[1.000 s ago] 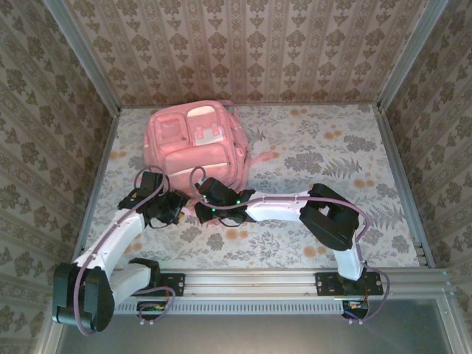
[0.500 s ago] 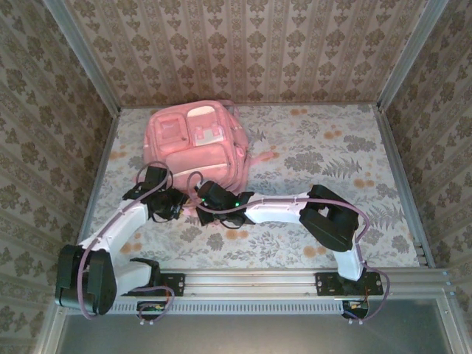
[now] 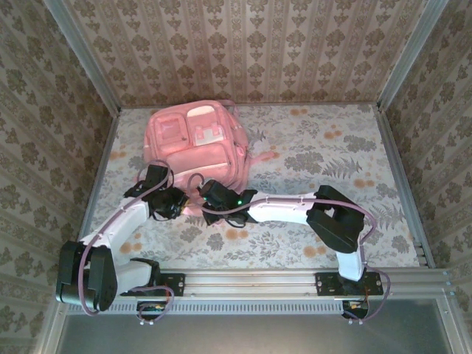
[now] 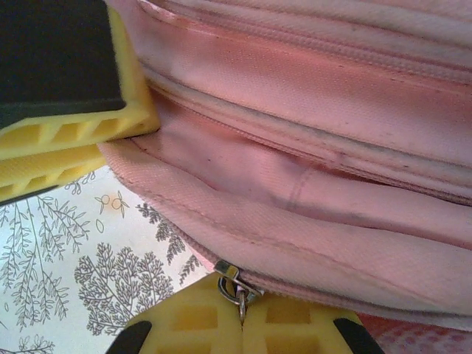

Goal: Pack the student bag

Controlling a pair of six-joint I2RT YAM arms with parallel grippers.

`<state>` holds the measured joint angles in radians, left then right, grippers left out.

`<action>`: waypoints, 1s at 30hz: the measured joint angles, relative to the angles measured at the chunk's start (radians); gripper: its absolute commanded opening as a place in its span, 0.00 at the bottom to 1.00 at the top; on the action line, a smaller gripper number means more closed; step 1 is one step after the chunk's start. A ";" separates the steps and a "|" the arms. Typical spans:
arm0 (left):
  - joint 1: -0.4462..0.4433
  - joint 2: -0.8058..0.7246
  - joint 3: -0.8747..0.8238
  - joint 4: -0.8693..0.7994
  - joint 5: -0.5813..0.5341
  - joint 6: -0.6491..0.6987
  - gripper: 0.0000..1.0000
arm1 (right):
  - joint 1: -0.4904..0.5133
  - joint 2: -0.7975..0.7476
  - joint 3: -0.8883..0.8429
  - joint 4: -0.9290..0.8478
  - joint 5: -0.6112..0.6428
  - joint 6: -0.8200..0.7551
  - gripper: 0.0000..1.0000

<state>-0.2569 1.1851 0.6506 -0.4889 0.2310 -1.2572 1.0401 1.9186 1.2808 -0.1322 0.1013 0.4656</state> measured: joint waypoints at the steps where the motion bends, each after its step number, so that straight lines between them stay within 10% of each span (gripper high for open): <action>1: -0.001 0.001 0.002 0.000 0.000 0.000 0.16 | -0.003 -0.004 0.000 -0.006 0.000 -0.003 0.00; 30: -0.012 -0.020 0.062 -0.064 0.008 0.064 0.03 | -0.120 -0.089 -0.032 -0.131 -0.143 -0.131 0.00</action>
<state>-0.2687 1.1652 0.7124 -0.5533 0.2394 -1.1931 0.9203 1.8294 1.2491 -0.2630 -0.0418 0.3347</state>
